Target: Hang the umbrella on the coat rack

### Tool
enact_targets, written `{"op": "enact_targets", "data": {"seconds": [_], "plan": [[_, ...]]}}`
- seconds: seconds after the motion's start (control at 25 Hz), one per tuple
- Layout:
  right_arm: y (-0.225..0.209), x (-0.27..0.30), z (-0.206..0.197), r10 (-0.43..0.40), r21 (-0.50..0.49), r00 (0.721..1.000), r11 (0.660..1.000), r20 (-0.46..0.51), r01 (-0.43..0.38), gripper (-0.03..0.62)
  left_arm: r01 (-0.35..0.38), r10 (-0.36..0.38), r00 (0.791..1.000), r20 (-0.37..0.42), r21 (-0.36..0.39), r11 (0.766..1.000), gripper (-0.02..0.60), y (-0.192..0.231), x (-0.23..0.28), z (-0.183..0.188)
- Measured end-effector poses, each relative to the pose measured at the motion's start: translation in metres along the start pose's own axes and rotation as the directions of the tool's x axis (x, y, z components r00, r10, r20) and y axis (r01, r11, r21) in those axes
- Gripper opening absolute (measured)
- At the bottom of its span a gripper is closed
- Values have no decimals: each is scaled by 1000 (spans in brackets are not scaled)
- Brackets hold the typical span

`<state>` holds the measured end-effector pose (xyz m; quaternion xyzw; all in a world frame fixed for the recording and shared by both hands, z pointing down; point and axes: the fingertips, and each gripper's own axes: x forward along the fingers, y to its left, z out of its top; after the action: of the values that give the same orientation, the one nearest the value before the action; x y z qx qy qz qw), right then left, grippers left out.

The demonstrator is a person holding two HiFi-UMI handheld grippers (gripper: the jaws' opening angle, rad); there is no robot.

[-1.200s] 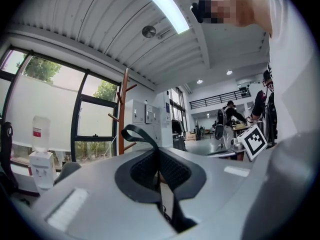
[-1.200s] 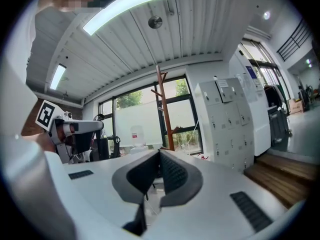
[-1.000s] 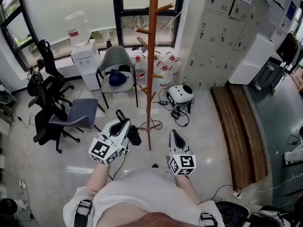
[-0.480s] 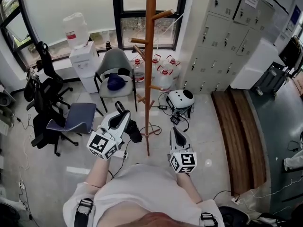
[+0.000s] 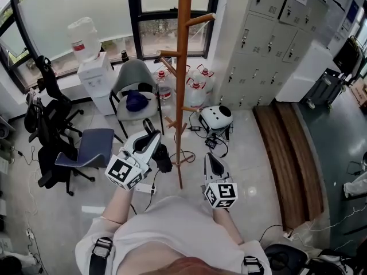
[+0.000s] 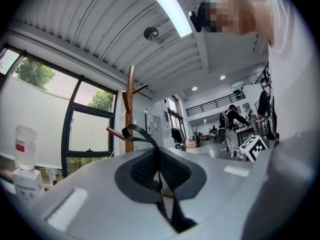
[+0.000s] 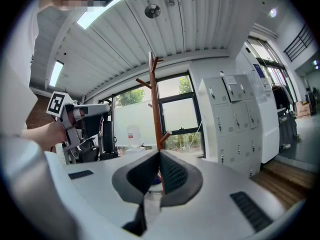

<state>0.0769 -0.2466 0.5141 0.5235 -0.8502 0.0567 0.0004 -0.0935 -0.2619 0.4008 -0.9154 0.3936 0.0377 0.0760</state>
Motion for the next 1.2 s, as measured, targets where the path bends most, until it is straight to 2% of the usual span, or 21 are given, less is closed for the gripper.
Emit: {"op": "enact_targets", "data": {"seconds": [0.32,0.48,0.68,1.2], "plan": [[2,5,-8,-25,2,1000,1000,-12,25,8,35,-36,999,23,9,999,9,16,9,11],[1,9,-7,-30,4,999,1000,-12,30,8,64,-64,996,67,1,998,9,26,20,31],[-4,12,-13,-43,21,999,999,-20,43,8,81,-86,992,97,57,995,9,36,34,59],[-13,7,-21,-66,32,997,997,-37,67,8,158,-167,981,101,93,983,9,54,73,104]]}}
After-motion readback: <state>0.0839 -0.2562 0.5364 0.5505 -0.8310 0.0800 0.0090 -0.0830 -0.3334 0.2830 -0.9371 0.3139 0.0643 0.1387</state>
